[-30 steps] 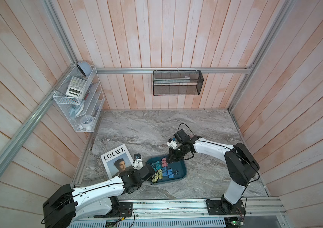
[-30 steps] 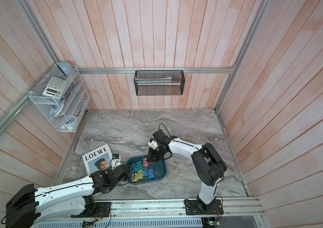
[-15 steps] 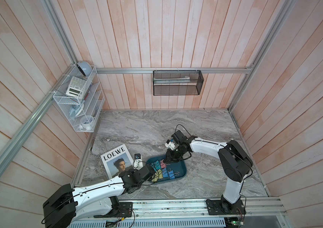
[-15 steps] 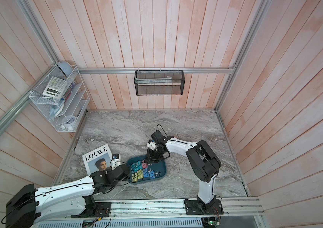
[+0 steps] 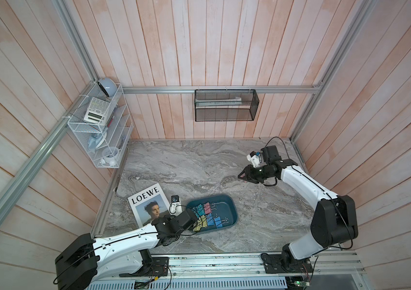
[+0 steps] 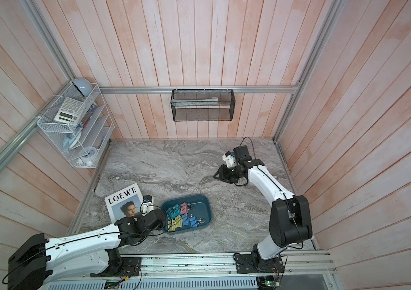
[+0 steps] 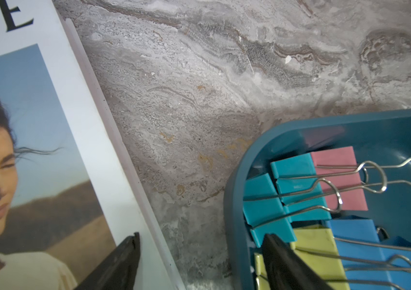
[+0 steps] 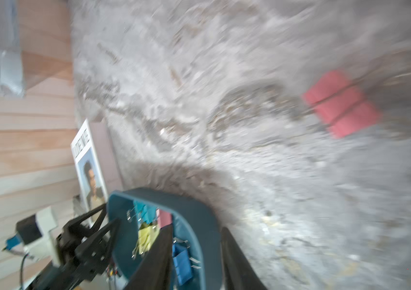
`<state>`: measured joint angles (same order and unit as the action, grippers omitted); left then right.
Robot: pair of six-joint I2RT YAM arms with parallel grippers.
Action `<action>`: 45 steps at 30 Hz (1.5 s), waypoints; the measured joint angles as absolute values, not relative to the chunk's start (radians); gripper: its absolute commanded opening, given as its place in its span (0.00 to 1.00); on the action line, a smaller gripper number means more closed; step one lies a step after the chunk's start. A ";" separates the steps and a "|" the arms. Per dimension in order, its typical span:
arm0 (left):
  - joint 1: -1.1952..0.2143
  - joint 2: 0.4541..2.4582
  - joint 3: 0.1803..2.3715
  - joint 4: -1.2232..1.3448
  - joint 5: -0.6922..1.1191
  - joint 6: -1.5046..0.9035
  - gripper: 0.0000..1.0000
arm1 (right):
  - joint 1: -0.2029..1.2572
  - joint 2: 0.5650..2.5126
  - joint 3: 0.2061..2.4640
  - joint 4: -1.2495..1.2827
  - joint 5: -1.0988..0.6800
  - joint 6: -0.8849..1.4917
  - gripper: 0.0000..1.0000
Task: Put the binder clips in the storage box
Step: Pick up the binder clip at the center of the board.
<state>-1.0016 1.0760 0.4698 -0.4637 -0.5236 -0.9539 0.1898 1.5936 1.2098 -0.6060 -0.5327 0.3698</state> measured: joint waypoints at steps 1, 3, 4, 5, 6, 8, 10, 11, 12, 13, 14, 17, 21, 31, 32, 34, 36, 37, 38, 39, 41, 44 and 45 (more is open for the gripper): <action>-1.002 1.076 0.470 -0.464 -0.524 -0.954 0.82 | 0.154 1.612 1.216 -0.604 -0.517 0.358 0.36; -1.002 1.076 0.470 -0.464 -0.524 -0.954 0.82 | 0.106 1.658 1.226 -0.592 -0.506 0.336 0.36; -1.002 1.076 0.470 -0.464 -0.524 -0.954 0.82 | 0.091 1.687 1.234 -0.587 -0.506 0.327 0.37; -1.002 1.076 0.470 -0.464 -0.524 -0.954 0.82 | 0.081 1.715 1.243 -0.582 -0.507 0.319 0.37; -1.002 1.076 0.470 -0.464 -0.524 -0.954 0.82 | 0.075 1.746 1.255 -0.576 -0.508 0.309 0.37; -1.002 1.076 0.470 -0.464 -0.524 -0.954 0.82 | 0.069 1.801 1.283 -0.570 -0.510 0.288 0.38; -1.002 1.076 0.470 -0.464 -0.524 -0.954 0.82 | 0.064 1.843 1.309 -0.567 -0.515 0.268 0.39; -1.002 1.076 0.470 -0.464 -0.524 -0.954 0.82 | 0.062 1.858 1.319 -0.563 -0.518 0.262 0.39; -1.002 1.076 0.470 -0.464 -0.524 -0.954 0.82 | 0.057 1.869 1.328 -0.557 -0.526 0.257 0.40; -1.002 1.076 0.470 -0.464 -0.524 -0.954 0.82 | 0.052 1.879 1.337 -0.552 -0.533 0.254 0.40; -1.002 1.076 0.470 -0.464 -0.524 -0.954 0.82 | 0.048 1.886 1.346 -0.548 -0.540 0.251 0.41; -1.002 1.076 0.470 -0.464 -0.524 -0.954 0.82 | 0.038 1.909 1.377 -0.535 -0.561 0.242 0.41; -1.002 1.076 0.470 -0.464 -0.524 -0.954 0.82 | 0.036 1.948 1.408 -0.513 -0.601 0.239 0.41; -1.002 1.069 0.468 -0.464 -0.523 -0.954 0.82 | 0.036 2.026 1.408 -0.481 -0.663 0.243 0.38; -1.002 1.069 0.467 -0.464 -0.523 -0.954 0.82 | 0.036 2.028 1.408 -0.478 -0.665 0.243 0.36; -1.002 1.068 0.467 -0.464 -0.523 -0.954 0.82 | 0.036 2.033 1.408 -0.471 -0.672 0.246 0.30; -1.002 1.068 0.467 -0.464 -0.523 -0.954 0.82 | 0.036 2.038 1.409 -0.467 -0.676 0.249 0.18; -1.002 1.068 0.467 -0.464 -0.523 -0.954 0.82 | 0.036 2.042 1.411 -0.464 -0.679 0.249 0.09; -1.002 1.068 0.466 -0.463 -0.523 -0.954 0.82 | 0.036 2.048 1.415 -0.465 -0.682 0.250 0.02; -1.002 1.066 0.465 -0.463 -0.523 -0.954 0.82 | 0.036 2.056 1.420 -0.464 -0.691 0.252 0.00; -1.002 1.061 0.462 -0.462 -0.524 -0.954 0.82 | 0.036 2.063 1.432 -0.464 -0.707 0.253 0.00; -1.002 1.052 0.458 -0.460 -0.523 -0.954 0.82 | 0.036 2.064 1.435 -0.464 -0.709 0.258 0.00; -1.002 1.050 0.458 -0.461 -0.523 -0.954 0.82 | 0.036 2.062 1.432 -0.460 -0.708 0.261 0.00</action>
